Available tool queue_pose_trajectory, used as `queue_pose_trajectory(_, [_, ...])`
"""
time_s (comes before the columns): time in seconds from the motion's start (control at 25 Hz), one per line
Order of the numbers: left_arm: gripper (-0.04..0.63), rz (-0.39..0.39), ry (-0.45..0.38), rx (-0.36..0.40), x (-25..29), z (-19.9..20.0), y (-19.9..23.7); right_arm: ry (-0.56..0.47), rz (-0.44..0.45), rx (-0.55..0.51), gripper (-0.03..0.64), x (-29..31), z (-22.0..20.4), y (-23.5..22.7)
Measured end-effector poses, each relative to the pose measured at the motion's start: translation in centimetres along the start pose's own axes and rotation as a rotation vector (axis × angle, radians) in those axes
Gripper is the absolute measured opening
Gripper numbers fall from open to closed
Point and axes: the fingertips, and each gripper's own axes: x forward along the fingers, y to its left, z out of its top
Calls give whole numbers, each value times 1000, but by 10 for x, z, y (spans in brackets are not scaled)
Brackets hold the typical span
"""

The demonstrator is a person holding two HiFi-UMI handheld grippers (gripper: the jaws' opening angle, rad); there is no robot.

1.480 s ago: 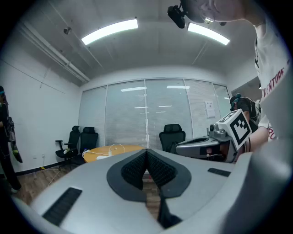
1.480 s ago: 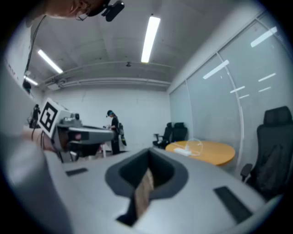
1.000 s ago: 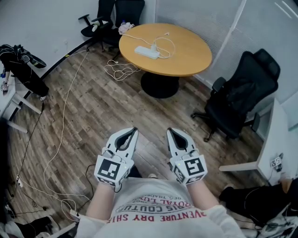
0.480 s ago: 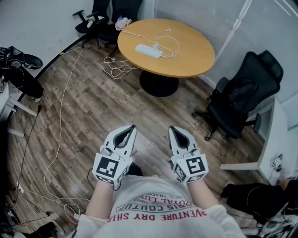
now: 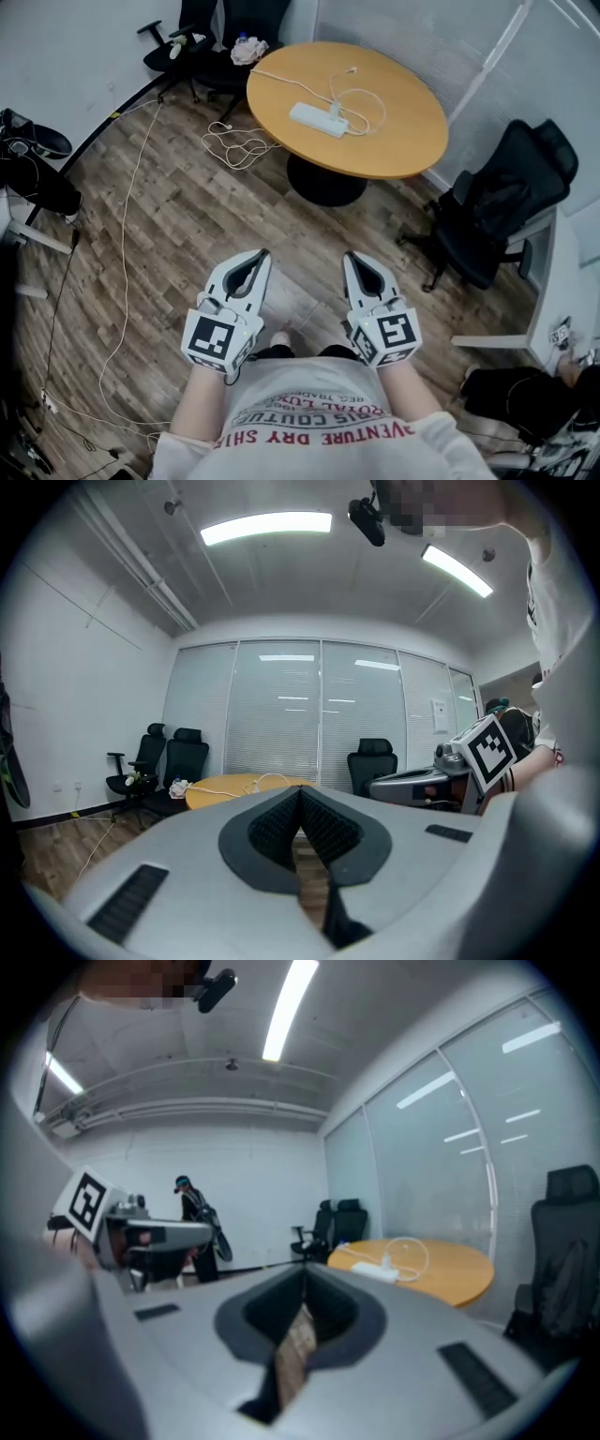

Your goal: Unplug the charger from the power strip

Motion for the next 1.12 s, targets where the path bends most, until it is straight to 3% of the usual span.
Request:
queue_pose_trajectory(0.24, [32,22,27,-40,12,-13,49,49,1,-36,29,47,-7,6])
queue_pose_trajectory(0.48, [32,44,25,-43,50,-16,83,58,20,-33,29,101,-9,-17])
queue_pose_trajectory(0.88, [32,148,17,-7,164,9,161,74,79,-62,29,223,15,-108])
queue_pose_trajectory(1.12, [32,151,24,3,258,19,186,52,61,-57,29,290,42,-190])
